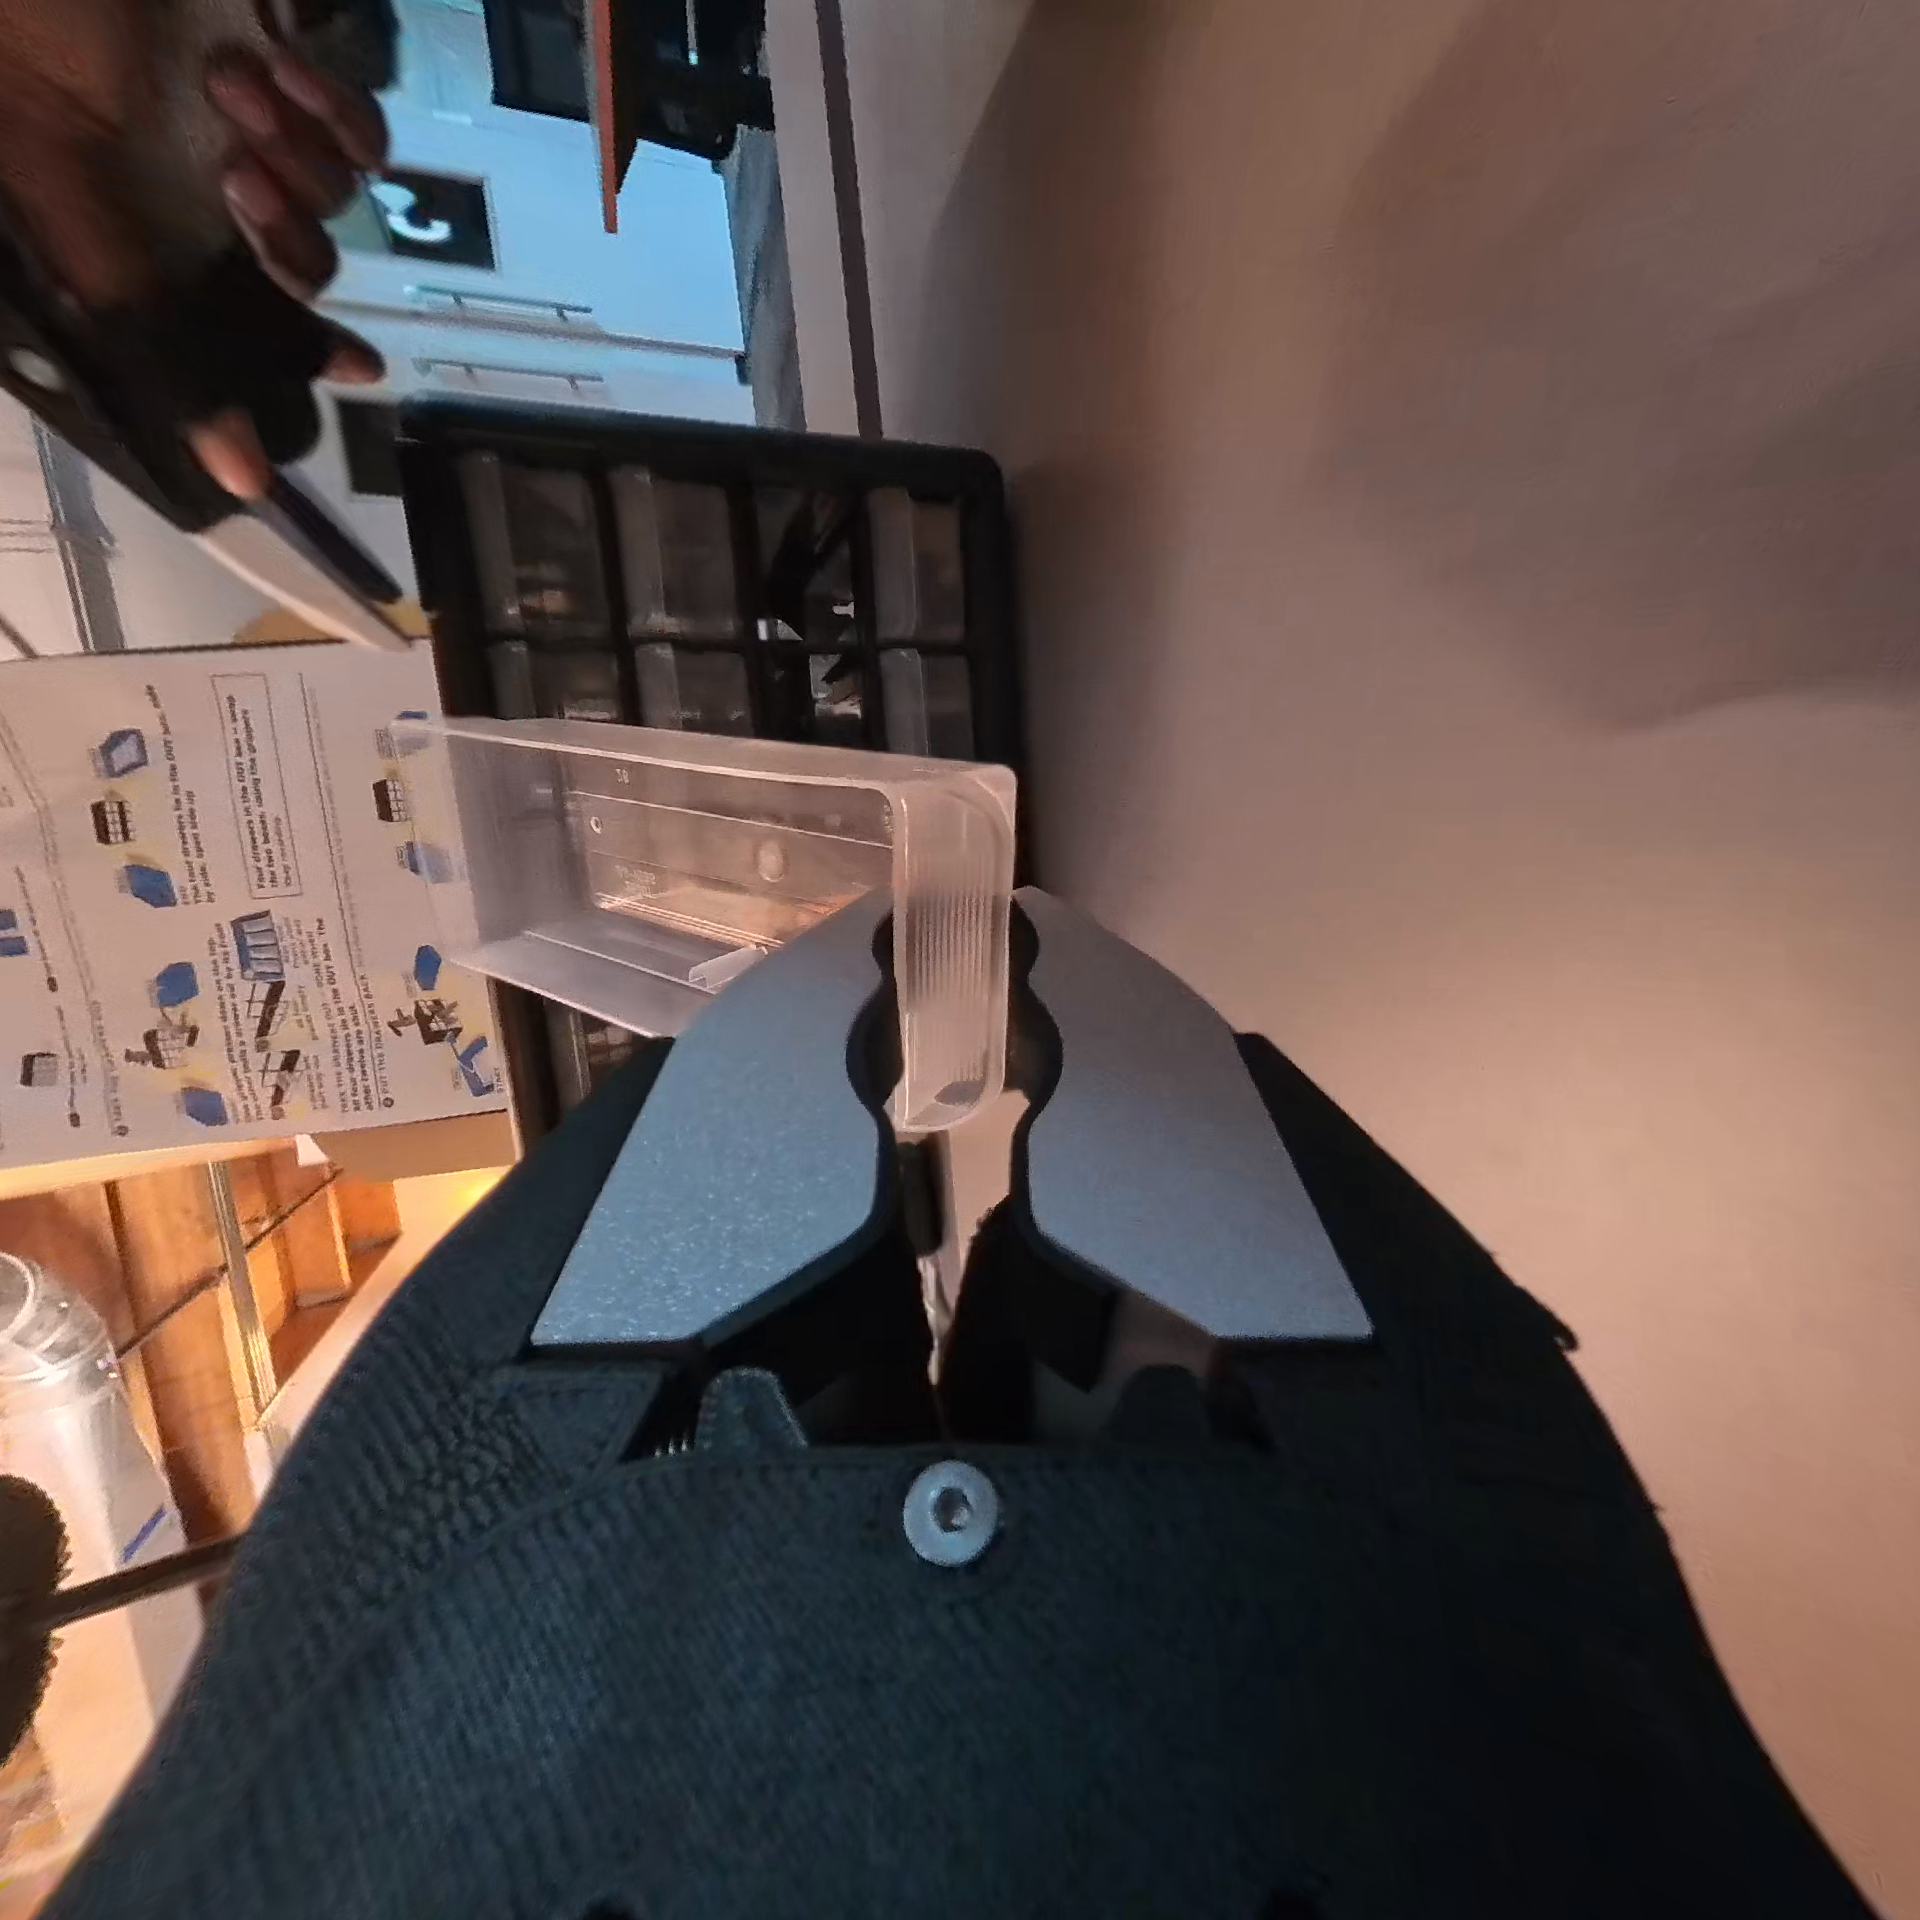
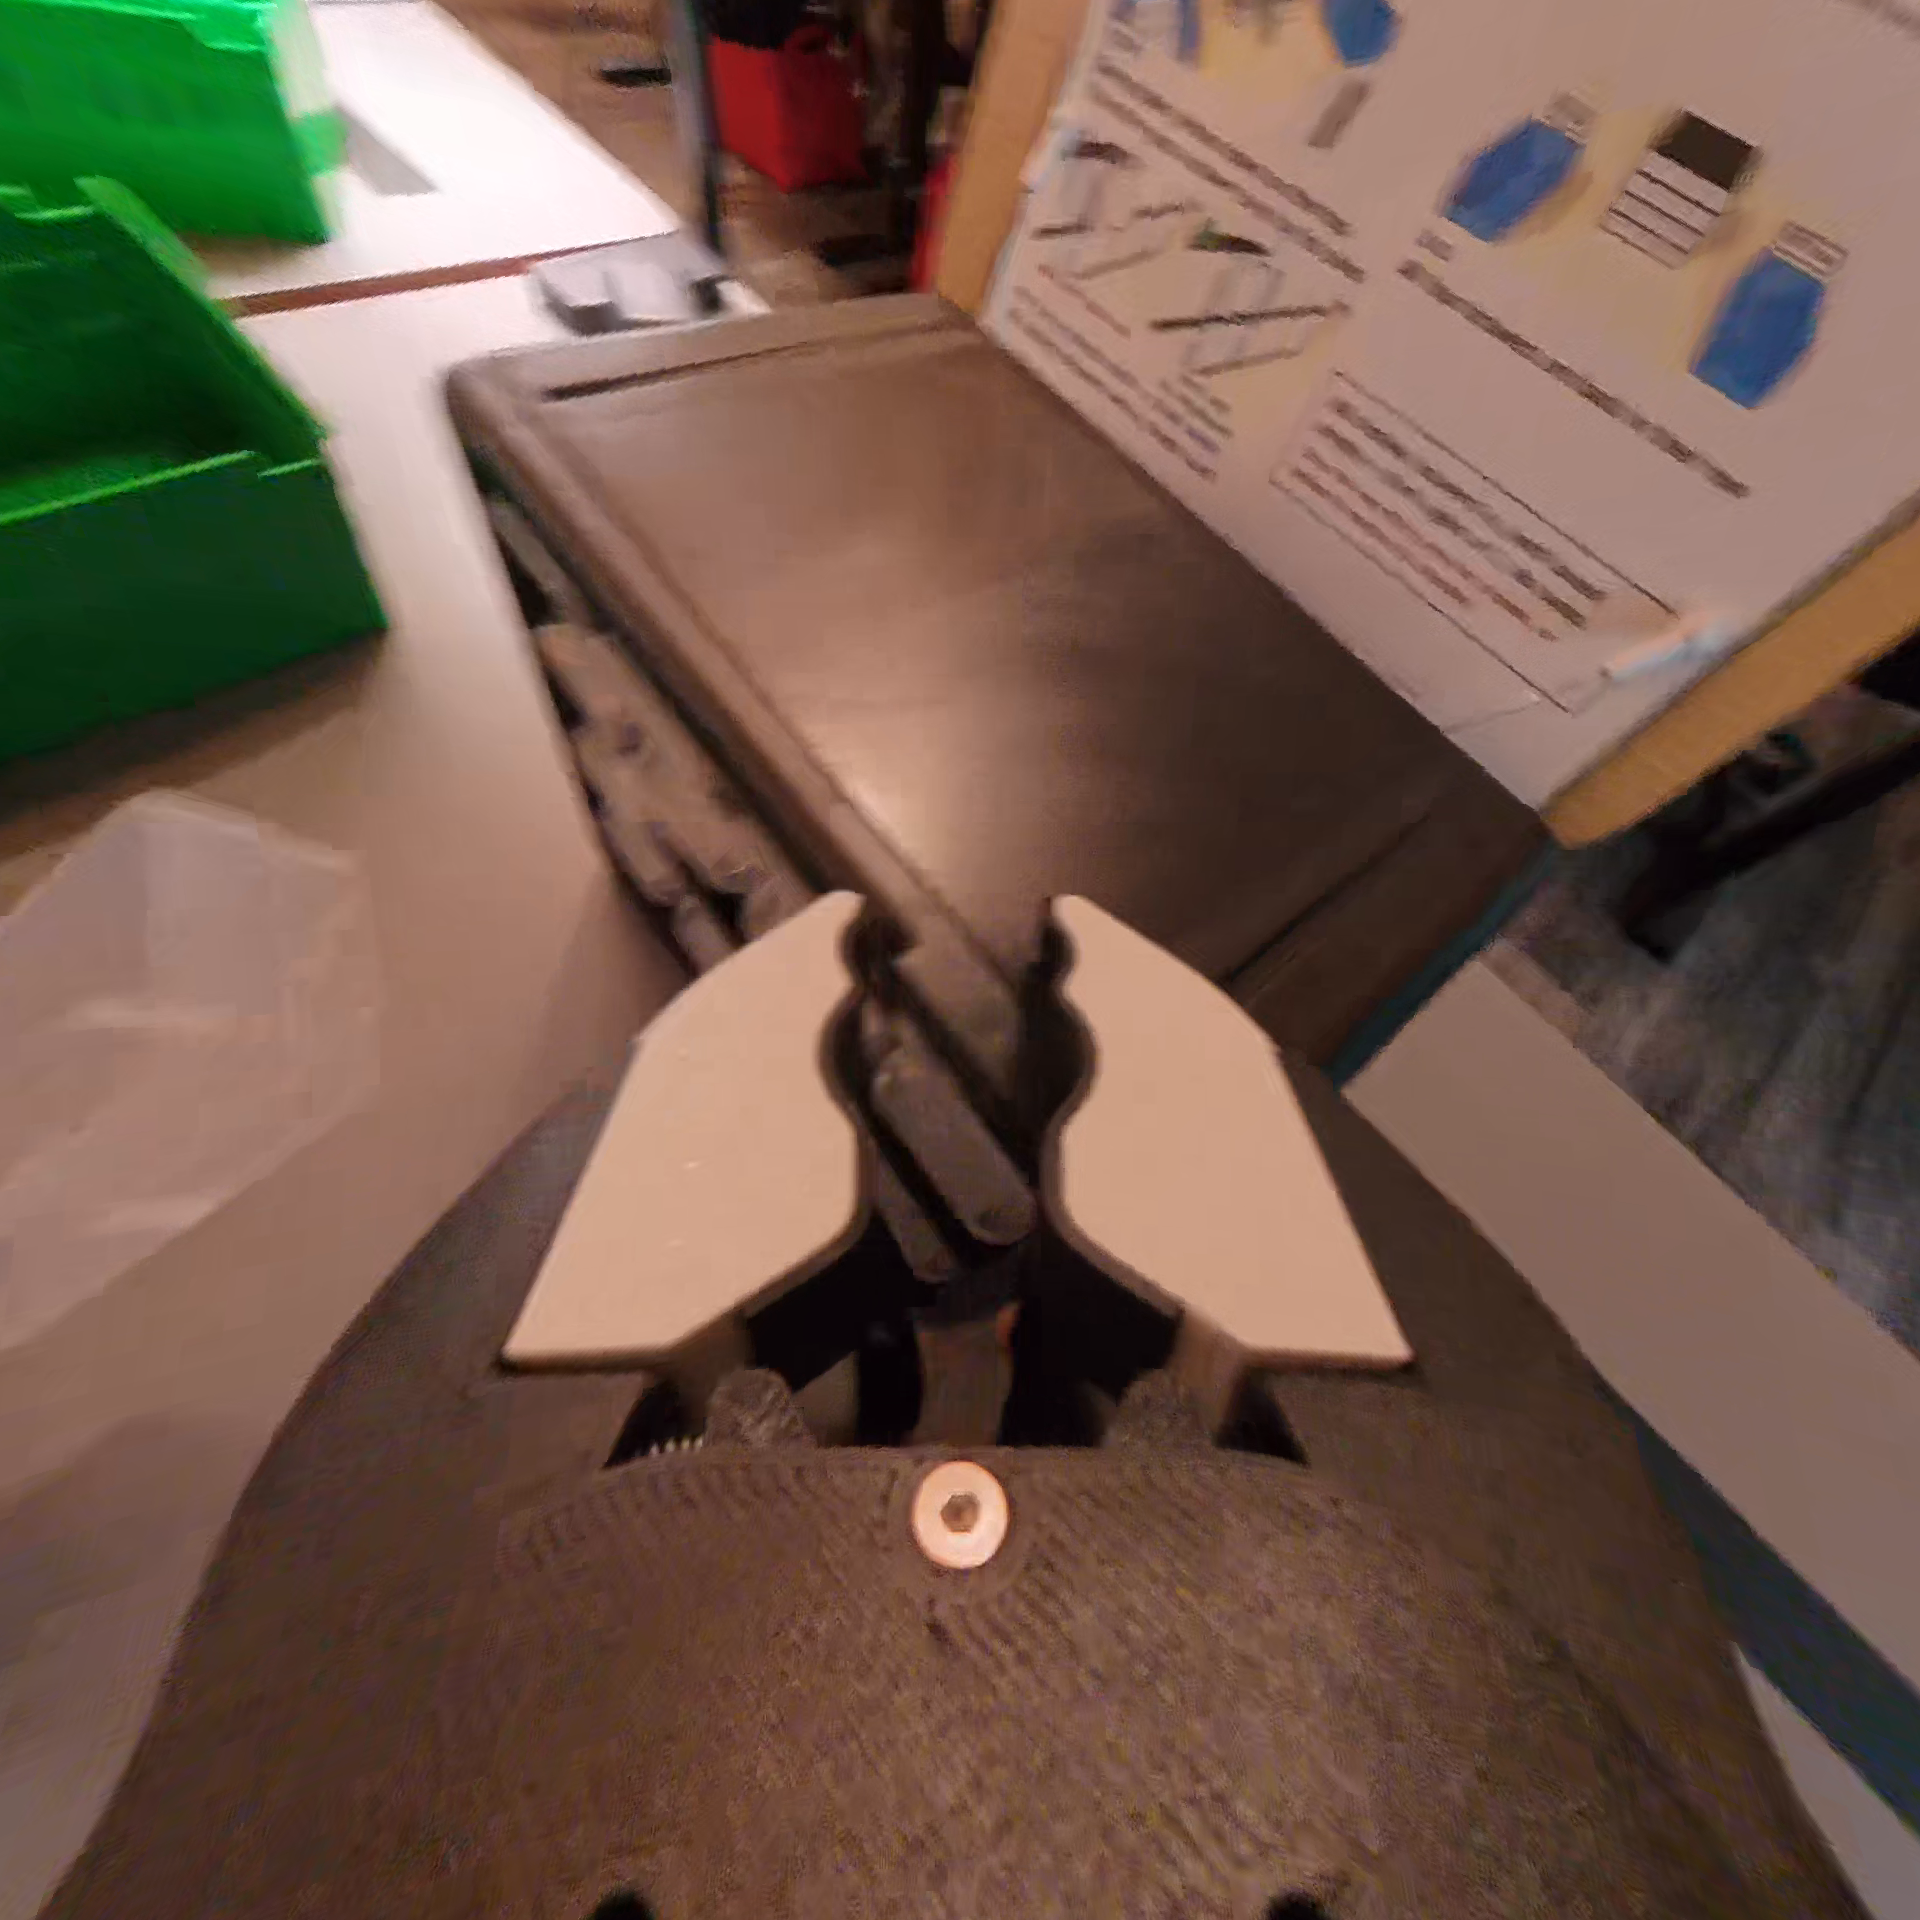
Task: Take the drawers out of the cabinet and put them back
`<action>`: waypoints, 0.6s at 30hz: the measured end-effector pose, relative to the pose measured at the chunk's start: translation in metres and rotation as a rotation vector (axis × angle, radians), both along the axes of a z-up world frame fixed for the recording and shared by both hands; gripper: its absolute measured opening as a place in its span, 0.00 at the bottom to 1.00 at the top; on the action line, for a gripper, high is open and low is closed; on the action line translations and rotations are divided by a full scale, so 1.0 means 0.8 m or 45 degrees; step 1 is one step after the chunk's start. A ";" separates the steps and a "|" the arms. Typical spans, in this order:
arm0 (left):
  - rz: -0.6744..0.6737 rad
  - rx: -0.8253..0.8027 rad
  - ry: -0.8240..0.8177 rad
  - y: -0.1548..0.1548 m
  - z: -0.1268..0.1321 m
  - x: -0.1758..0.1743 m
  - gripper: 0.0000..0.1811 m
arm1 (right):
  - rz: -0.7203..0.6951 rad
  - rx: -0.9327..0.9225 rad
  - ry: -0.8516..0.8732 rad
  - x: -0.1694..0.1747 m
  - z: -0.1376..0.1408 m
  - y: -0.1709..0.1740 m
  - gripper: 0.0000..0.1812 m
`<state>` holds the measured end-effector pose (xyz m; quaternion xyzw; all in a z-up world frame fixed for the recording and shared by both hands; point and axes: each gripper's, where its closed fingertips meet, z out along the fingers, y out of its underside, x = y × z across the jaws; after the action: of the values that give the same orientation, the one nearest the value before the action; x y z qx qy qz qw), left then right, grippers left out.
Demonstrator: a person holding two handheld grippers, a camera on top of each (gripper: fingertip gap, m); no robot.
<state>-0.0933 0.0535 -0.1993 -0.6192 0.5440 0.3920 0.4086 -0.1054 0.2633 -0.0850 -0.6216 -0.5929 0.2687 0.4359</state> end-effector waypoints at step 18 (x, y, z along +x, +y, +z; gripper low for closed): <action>-0.304 -0.121 0.463 -0.024 -0.011 0.041 0.09 | 1.075 1.322 -0.738 0.066 -0.102 -0.254 0.55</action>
<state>-0.0604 0.0343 -0.2078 -0.4882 0.6960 0.4200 0.3174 -0.0528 0.0600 -0.1662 -0.0992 -0.9248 -0.0773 0.3591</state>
